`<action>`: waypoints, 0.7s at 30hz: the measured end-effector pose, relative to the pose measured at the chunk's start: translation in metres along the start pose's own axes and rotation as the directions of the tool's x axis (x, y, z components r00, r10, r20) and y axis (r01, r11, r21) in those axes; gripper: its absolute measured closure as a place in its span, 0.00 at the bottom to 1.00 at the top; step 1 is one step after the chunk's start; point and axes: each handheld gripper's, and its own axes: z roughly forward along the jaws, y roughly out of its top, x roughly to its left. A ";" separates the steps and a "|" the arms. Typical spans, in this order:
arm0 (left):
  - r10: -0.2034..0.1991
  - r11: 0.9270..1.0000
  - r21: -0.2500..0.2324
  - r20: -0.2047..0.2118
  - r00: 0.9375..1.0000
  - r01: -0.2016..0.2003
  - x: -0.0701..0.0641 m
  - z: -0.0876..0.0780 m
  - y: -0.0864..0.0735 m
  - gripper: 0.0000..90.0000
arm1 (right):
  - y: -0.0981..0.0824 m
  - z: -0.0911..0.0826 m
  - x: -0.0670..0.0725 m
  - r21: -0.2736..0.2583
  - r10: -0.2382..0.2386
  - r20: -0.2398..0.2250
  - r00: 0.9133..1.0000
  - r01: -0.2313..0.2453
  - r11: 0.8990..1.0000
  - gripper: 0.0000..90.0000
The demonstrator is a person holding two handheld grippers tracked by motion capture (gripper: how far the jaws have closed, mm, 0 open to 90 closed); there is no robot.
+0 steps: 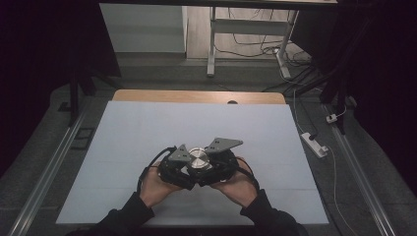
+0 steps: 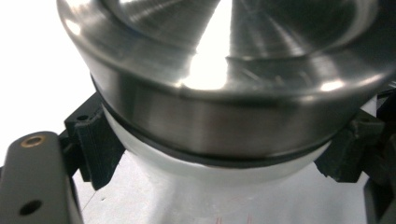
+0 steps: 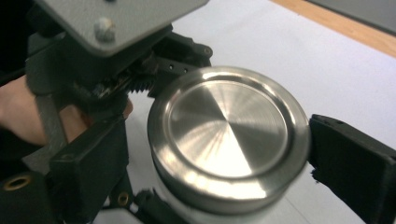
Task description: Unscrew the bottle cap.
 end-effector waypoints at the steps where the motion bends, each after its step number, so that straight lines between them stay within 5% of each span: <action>1: 0.002 1.000 0.001 -0.001 1.000 -0.002 -0.001 0.000 0.000 0.18 | -0.001 0.001 0.000 -0.001 0.006 0.002 1.000 -0.006 1.000 0.12; 6: 0.017 1.000 0.006 0.016 1.000 -0.017 -0.002 0.001 0.001 0.18 | -0.004 0.001 -0.004 -0.002 0.012 -0.006 1.000 -0.012 1.000 0.19; 9: 0.039 0.999 0.007 0.054 0.998 -0.040 -0.001 0.001 0.000 0.18 | -0.004 0.000 -0.007 0.009 -0.030 -0.051 0.998 0.030 0.999 0.19; 10: 0.047 0.999 0.006 0.072 0.996 -0.047 0.000 0.000 0.000 0.18 | -0.004 -0.001 -0.011 0.012 -0.039 -0.098 0.994 0.040 0.999 0.20; 12: 0.055 0.998 0.002 0.108 0.993 -0.055 0.002 0.000 0.000 0.18 | -0.005 -0.002 -0.013 0.011 -0.043 -0.121 0.992 0.044 0.999 0.20; 15: 0.071 0.997 -0.015 0.181 0.981 -0.069 0.004 0.000 -0.001 0.18 | -0.006 -0.005 -0.020 0.007 -0.068 -0.212 0.975 0.071 0.997 0.20; 21: 0.083 0.997 -0.016 0.201 0.976 -0.081 0.004 0.001 -0.001 0.18 | -0.006 -0.006 -0.023 0.002 -0.097 -0.247 0.964 0.100 0.995 0.20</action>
